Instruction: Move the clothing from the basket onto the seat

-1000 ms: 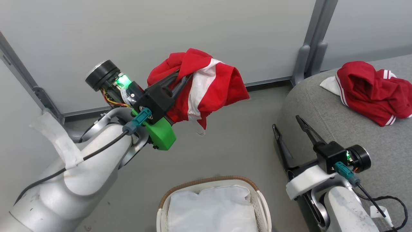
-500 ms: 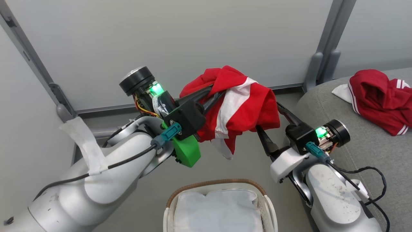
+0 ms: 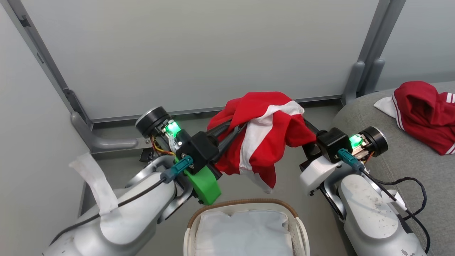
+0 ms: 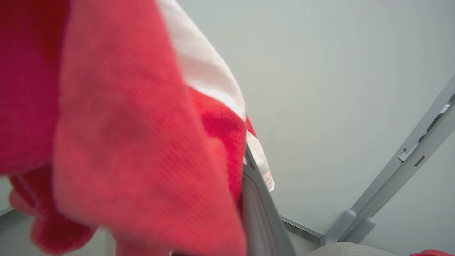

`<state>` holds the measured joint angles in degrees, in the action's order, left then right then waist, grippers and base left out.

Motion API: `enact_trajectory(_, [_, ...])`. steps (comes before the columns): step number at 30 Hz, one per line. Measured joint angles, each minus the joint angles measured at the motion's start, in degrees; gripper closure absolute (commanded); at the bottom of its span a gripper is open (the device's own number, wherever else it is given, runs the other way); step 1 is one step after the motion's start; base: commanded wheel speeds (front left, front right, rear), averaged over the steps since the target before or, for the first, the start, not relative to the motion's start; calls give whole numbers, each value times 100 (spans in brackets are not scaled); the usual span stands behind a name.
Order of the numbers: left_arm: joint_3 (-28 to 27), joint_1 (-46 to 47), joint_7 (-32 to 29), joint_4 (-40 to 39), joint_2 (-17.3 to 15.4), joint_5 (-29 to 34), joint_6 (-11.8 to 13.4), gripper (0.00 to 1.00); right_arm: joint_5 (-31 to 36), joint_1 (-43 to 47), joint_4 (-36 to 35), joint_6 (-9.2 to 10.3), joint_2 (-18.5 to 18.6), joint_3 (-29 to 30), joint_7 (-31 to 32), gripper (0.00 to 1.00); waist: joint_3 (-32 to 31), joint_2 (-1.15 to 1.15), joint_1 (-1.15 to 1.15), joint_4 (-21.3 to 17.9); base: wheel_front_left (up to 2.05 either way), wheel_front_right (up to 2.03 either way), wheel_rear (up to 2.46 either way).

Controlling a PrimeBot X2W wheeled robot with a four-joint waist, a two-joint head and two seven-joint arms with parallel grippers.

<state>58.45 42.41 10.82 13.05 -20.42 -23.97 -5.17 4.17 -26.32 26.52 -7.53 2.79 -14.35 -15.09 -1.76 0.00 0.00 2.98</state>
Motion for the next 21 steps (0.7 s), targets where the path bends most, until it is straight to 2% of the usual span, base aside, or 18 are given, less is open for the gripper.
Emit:
enact_trajectory(1, [-16, -75, 47, 26, 22, -41, 38, 80, 0, 1, -3, 0, -1, 10, 0, 100, 1, 0, 0, -6, 0, 0, 0])
enact_trajectory(2, [-29, -171, 101, 64, 51, -81, 73, 76, 0, 2, -12, 0, -2, 24, 0, 100, 1, 0, 0, -14, 0, 0, 0])
enact_trajectory(4, [-57, -377, 191, 179, 149, -183, 121, 55, 0, 2, -33, 0, -1, 53, 0, 100, 6, 0, 0, -34, 0, 0, 0])
enact_trajectory(5, [-60, -465, 225, 225, 191, -234, 145, 21, 0, 2, -36, 0, -1, 62, 0, 100, 8, 0, 0, -43, 0, 0, 0])
enact_trajectory(6, [-62, -563, 267, 290, 243, -272, 165, 6, 1, 2, -46, 0, -1, 78, 0, 100, 12, 0, 0, -53, 0, 0, 0])
enact_trajectory(7, [-60, -644, 291, 381, 304, -282, 179, 0, 22, -1, -62, 0, -1, 93, 0, 100, 17, 0, 0, -63, 0, 0, 0])
enact_trajectory(11, [-98, -918, 387, 708, 523, -392, 248, 0, 99, -55, -130, 0, 0, 181, 0, 100, 39, 0, 0, -96, 0, 0, 0])
enact_trajectory(16, [-120, -1195, 414, 1205, 748, -416, 204, 0, 171, -172, -290, 0, -2, 270, 0, 100, 78, 0, 0, -151, 0, 0, 0])
enact_trajectory(21, [-477, -1546, 422, 1343, 990, -368, 163, 0, 211, -186, -463, 0, 1, 383, 0, 100, 122, 0, 0, -220, 0, 0, 0])
